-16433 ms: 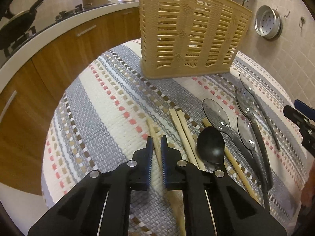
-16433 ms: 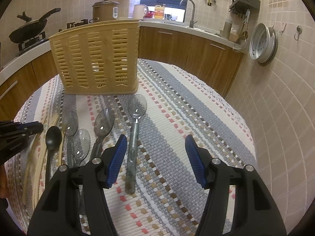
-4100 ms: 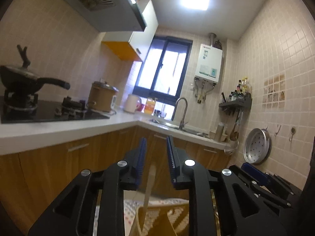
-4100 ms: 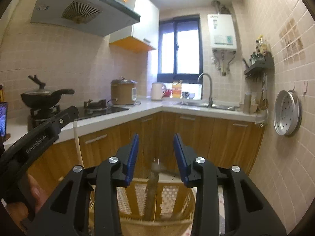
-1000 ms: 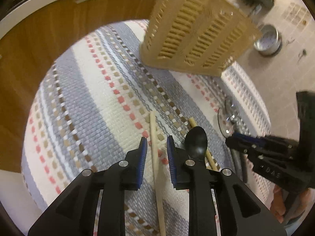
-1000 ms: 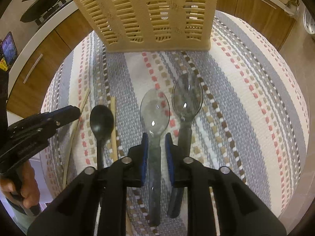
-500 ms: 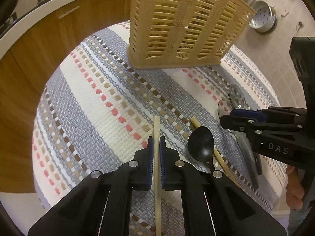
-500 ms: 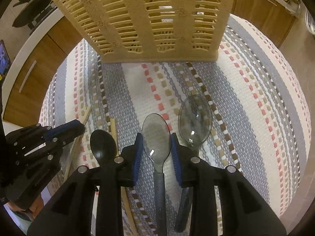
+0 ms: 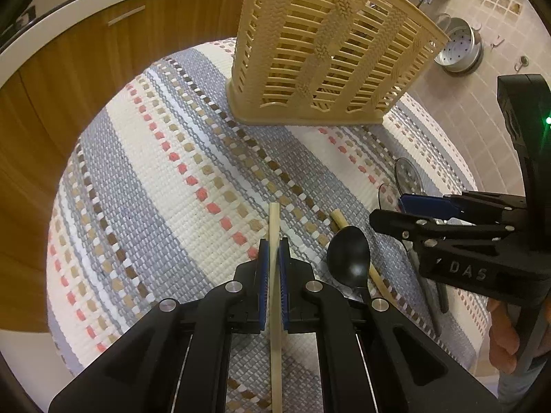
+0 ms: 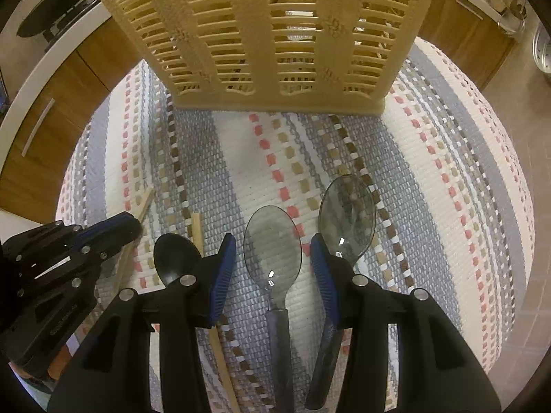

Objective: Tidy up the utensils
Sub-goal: 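Lift the chopstick and clear spoon and carry both over the beige basket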

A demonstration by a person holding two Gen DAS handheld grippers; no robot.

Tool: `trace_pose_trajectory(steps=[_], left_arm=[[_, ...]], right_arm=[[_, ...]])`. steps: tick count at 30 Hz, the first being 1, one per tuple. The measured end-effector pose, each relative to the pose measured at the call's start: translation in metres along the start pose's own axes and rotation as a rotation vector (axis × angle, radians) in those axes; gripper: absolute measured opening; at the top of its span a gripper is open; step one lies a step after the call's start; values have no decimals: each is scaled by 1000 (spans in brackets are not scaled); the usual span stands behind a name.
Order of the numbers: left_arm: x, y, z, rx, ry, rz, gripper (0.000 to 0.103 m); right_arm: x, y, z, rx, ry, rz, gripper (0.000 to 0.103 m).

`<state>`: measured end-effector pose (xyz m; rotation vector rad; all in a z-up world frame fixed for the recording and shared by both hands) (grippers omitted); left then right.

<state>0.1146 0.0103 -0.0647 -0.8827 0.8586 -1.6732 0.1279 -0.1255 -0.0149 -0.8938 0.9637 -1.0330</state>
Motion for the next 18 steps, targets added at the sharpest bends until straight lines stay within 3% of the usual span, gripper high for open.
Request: trace_pose_trajectory(steps=[2, 8, 10, 18], left_arm=[[5, 2, 2, 14, -13, -16, 3], [1, -19, 0, 123, -61, -47, 3], [0, -34, 2, 180, -71, -52, 3], [6, -108, 16, 447, -104, -112, 3]], right_arm=[[-7, 0, -3, 13, -43, -54, 30], [-12, -19, -10, 97, -69, -13, 30], [-12, -36, -14, 161, -72, 46, 30], [-8, -103, -21, 400, -99, 105, 30]])
Point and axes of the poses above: each gripper's, at about its wrist camera, not at the fingertips, and y roughly the way its jaws point, x to its right, z to its top, the point moved 2 cm from there along y, roughly the way its jaws point, and after that the axes turned 7 degrees about z, right-handed, at the moved point
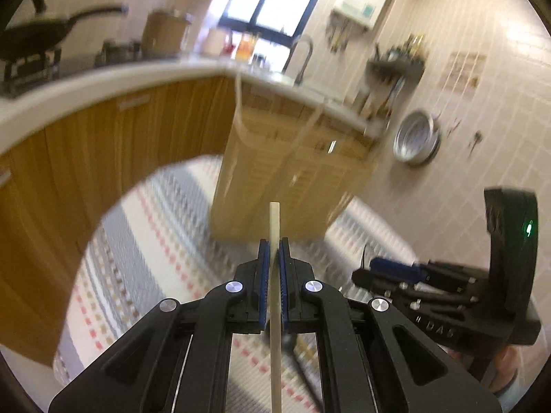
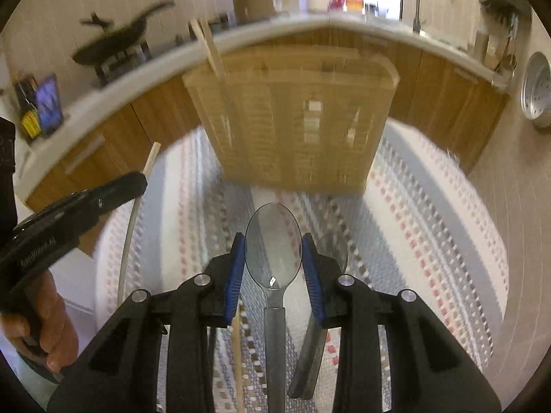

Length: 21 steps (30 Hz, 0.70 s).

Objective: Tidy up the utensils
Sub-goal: 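Lift the chopstick and clear spoon and carry both over the beige basket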

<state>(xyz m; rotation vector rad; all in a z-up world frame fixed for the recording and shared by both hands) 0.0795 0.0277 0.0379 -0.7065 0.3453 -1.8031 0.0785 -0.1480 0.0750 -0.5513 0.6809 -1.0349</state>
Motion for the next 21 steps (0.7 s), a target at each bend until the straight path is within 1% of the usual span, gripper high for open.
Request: trace_pose_trajectory(steps=[2, 5, 7, 10, 12, 13, 15, 18, 20, 21], left_arm=[[15, -11, 14, 74, -2, -8, 3], [22, -32, 39, 194, -8, -14, 3], [26, -41, 55, 252, -13, -20, 3], [34, -48, 81, 340, -9, -33, 3], [40, -48, 95, 389, -4, -44, 3], [42, -48, 106, 425, -3, -51, 3], [46, -46, 120, 475, 4, -46, 3], [50, -41, 135, 544, 24, -51, 3], [53, -33, 144, 599, 42, -43, 3], [55, -27, 147, 613, 48, -43, 3]], right_arm=[[5, -15, 8, 55, -7, 7, 30], [4, -33, 23, 140, 4, 34, 30], [8, -41, 33, 198, 13, 45, 30], [14, -50, 59, 299, 31, 74, 30], [17, -52, 74, 355, 42, 87, 30], [19, -52, 84, 387, 48, 94, 30], [20, -57, 99, 440, 57, 106, 30], [24, -55, 122, 516, 66, 103, 30], [30, -52, 137, 565, 81, 104, 30], [33, -51, 143, 586, 88, 108, 30]])
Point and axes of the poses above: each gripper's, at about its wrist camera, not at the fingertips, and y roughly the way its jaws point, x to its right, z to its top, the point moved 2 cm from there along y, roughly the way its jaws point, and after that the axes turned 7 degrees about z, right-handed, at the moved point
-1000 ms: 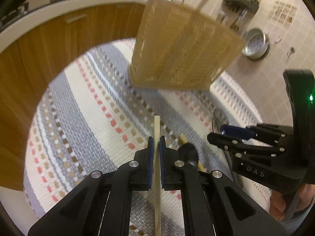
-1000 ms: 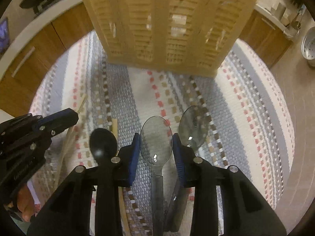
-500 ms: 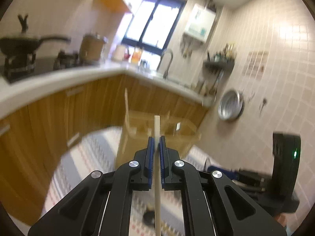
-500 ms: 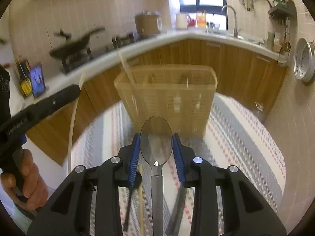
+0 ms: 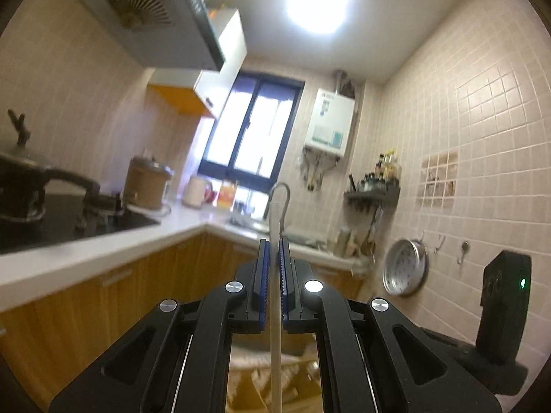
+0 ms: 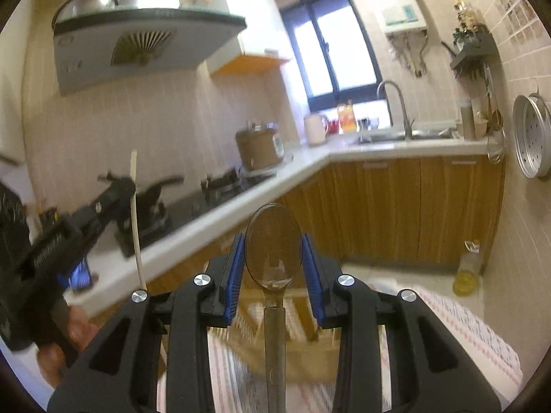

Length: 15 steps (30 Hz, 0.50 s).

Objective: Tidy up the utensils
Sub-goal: 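Lift the chopstick and clear spoon and carry both over the beige basket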

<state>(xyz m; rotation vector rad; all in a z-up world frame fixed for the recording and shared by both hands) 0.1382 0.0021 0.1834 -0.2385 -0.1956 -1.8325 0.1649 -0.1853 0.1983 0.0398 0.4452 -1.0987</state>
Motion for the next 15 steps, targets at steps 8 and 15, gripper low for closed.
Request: trace_pose_trajectory(steps=[8, 15], left_arm=[[-9, 33, -11, 93, 20, 30, 3], [-24, 43, -32, 118, 31, 102, 3]], right_arm=[[11, 32, 12, 139, -31, -77, 30], [20, 54, -7, 153, -53, -120, 30]])
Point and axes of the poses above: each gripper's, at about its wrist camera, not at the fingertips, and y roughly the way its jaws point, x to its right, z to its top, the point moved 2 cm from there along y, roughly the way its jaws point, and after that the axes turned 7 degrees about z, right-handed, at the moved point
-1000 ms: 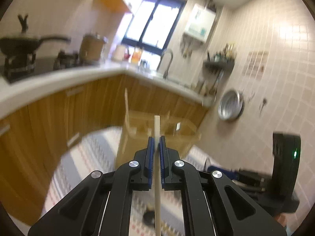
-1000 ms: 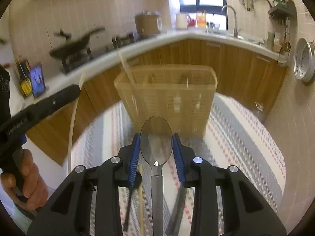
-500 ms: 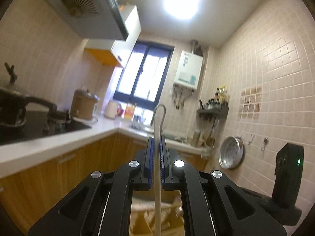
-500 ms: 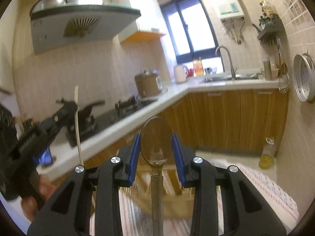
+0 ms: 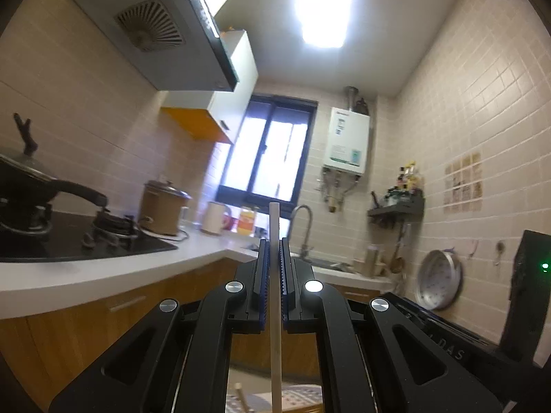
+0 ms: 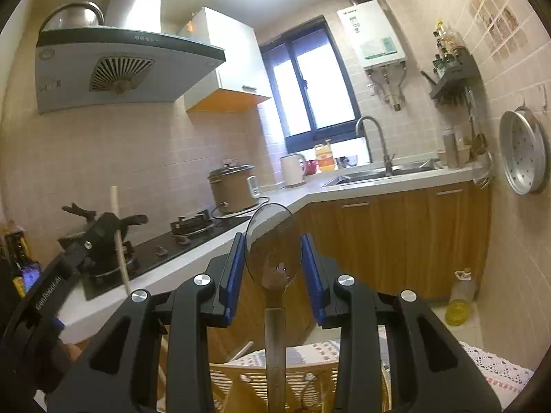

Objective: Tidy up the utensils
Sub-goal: 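Lift the chopstick and clear spoon and carry both over the beige basket, then open both tools to drop the chopstick and spoon into the basket, then move both tools back down to the utensils on the tablecloth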

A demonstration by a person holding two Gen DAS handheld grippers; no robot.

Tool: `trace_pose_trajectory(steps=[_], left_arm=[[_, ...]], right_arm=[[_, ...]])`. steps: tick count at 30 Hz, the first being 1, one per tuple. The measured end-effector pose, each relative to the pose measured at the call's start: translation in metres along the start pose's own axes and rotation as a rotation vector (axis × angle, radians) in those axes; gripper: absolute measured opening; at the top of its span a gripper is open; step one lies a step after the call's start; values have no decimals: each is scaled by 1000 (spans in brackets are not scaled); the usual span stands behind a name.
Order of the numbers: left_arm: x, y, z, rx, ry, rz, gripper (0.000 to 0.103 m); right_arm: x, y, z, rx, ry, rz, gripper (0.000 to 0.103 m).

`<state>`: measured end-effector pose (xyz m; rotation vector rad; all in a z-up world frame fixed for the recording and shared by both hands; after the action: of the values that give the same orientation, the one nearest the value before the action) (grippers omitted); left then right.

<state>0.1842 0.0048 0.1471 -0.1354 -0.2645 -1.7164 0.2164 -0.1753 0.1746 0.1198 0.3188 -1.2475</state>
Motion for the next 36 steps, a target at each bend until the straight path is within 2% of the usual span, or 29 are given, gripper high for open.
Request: trace_pose_trajectory(steps=[3, 10, 15, 19, 20, 21, 24, 31, 33, 36], left_arm=[[-5, 3, -8, -2, -2, 47, 3], [-4, 5, -22, 14, -11, 80, 3], [2, 3, -33, 19, 24, 100, 4], [2, 1, -36, -18, 33, 92, 5], [2, 0, -36, -24, 32, 89, 12], [0, -3, -35, -43, 26, 82, 25], [-6, -15, -31, -61, -1, 81, 35], [-6, -52, -20, -105, -5, 68, 40], [-6, -64, -19, -120, -3, 66, 42], [-5, -82, -18, -152, 4, 62, 42]], right_arm=[[-5, 0, -9, 7, -32, -16, 30], [-11, 0, -24, 38, -106, -58, 30], [-10, -1, -33, 32, -110, -53, 30], [-3, -7, -36, 0, -82, -36, 31], [-2, -10, -36, -4, -76, -34, 31], [-1, -13, -35, -12, -70, -28, 31], [3, -25, -32, -34, -42, -13, 31], [-5, -61, -30, -78, -61, 0, 32], [-8, -72, -31, -91, -63, 8, 42], [-13, -96, -34, -103, -79, 8, 45]])
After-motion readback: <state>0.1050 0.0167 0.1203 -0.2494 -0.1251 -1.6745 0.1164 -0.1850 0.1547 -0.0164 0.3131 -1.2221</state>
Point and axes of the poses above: each gripper's, at about its wrist camera, not at the fingertips, and y roughly the way its jaws point, x to its right, z to its top, the point moved 2 cm from there along y, roughly the way its jaws point, and after that the axes turned 7 degrees about z, right-handed, at the moved point
